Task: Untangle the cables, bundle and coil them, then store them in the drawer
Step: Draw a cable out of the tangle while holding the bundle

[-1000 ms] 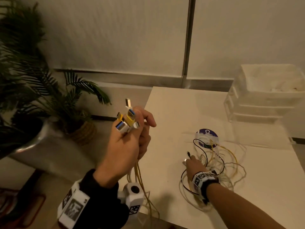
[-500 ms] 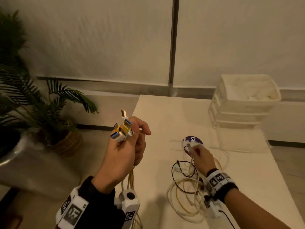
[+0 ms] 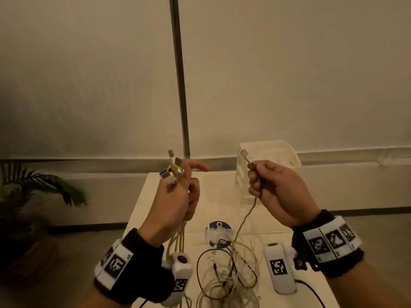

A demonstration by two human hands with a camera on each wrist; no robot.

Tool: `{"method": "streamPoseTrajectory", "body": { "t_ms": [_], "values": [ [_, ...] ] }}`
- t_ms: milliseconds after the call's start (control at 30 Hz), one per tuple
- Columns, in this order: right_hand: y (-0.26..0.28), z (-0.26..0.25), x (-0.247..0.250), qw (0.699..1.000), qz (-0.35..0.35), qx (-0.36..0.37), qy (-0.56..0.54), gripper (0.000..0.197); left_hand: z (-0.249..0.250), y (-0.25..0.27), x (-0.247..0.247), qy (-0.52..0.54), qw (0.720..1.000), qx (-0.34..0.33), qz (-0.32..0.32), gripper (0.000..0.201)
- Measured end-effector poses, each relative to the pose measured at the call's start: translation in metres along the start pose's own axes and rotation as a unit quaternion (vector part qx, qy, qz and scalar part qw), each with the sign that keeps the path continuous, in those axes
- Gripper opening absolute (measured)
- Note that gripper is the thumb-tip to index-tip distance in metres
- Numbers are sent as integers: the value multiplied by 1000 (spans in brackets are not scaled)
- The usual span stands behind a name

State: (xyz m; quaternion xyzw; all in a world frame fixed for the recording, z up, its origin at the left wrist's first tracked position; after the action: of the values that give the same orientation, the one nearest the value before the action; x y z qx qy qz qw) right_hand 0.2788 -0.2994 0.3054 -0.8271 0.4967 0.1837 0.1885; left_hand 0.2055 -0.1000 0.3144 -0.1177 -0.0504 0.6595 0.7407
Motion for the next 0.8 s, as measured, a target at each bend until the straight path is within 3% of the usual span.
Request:
{"method": "streamPoseTrajectory", "body": {
  "t_ms": [67,233,367,433,533,700,800],
  "values": [
    [9,-8,-13,999,0,32,-7,15,-3,-11,-17,20,999,18,-18,51],
    [31,19,-39,999,21,20,41,12,-18,-22,-53,55,995,60,-59,60],
    [38,26,-39,994,61,51,79,19,-25,-23,-62,42,997,46,-55,50],
    [37,28,-36,993,69,54,82,23,-28,-24,-65,39,997,58,-39,44],
    [37,32,-29,990,76,47,108,12,-32,-26,-69,27,997,70,-19,44],
    [38,40,-20,984,41,28,174,11,-27,-31,-54,-63,996,7,61,50],
    [42,48,-18,978,0,13,207,10,-18,-36,-40,26,993,-17,112,47]
  ]
}}
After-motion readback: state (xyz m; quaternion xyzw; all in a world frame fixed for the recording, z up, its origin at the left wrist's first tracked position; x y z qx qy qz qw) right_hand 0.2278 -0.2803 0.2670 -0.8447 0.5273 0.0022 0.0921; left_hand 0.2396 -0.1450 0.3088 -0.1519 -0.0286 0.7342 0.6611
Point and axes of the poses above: each hand's wrist, its own y-axis away from the middle knuckle, its own x-axis out of the back of the hand, z = x × y, the point moved 2 cm from there along -y, towards the middle knuckle, and after that the axes turned 9 degrees about -z, right-handed, at the moved point
